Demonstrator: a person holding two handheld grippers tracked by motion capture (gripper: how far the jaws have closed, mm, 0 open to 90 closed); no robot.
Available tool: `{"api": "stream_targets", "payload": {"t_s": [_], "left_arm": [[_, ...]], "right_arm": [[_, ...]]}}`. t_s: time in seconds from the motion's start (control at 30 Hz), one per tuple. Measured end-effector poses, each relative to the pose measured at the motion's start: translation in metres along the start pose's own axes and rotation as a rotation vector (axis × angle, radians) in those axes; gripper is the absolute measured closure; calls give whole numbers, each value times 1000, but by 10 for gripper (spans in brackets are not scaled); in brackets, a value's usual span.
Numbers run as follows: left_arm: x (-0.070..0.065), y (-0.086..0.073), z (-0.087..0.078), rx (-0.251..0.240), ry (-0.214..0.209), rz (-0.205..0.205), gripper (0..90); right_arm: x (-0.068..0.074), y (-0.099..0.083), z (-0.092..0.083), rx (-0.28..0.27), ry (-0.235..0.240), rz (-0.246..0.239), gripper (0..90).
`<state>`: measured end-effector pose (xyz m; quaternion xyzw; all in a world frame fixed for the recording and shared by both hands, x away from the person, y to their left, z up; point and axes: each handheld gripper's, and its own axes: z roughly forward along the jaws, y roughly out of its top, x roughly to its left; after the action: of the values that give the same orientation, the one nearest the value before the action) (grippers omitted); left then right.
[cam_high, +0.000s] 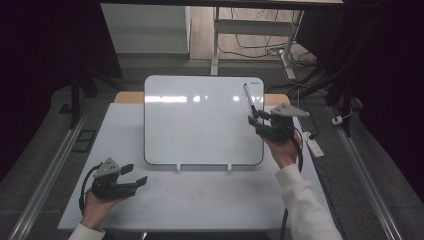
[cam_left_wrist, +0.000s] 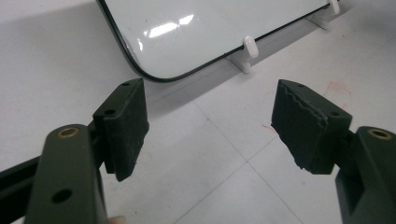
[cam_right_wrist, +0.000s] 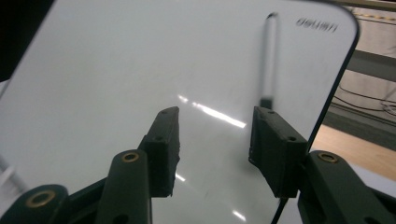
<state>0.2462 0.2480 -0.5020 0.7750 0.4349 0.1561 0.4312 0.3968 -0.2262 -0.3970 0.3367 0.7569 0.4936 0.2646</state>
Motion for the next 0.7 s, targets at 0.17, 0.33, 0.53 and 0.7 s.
{"api": "stream_targets", "payload": {"t_s": [0.17, 0.33, 0.53, 0.7], "left_arm": [[-1, 0, 2, 1, 10, 20, 277], [-1, 0, 3, -2, 18, 40, 274], [-1, 0, 6, 6, 23, 62, 269], [-2, -1, 7, 11, 22, 67, 264]], "right_arm": [[10, -38, -29, -10, 67, -18, 497], [12, -73, -48, 5, 103, -17, 488], [8, -105, -61, 35, 109, -17, 488], [6, -118, -65, 54, 102, -21, 486]]}}
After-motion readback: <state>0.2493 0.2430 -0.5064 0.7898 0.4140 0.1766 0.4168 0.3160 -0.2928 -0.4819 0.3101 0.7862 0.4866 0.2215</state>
